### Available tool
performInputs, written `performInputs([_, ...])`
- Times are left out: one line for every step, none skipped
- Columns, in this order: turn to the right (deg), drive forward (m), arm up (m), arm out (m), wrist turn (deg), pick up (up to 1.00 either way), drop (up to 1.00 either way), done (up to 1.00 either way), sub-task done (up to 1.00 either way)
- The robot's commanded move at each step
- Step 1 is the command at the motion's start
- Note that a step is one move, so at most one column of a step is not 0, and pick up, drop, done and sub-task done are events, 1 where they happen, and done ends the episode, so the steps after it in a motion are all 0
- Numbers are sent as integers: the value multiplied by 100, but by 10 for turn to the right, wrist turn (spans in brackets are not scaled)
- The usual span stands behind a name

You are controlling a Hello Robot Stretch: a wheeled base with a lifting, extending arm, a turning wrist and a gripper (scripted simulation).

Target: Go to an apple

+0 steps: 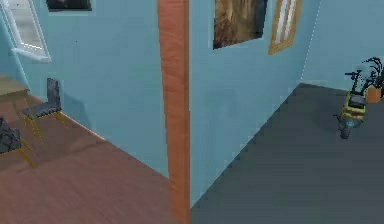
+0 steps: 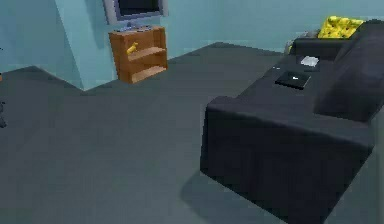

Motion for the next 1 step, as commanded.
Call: performInputs([0, 50, 0, 0, 0, 0, 0, 0, 0])
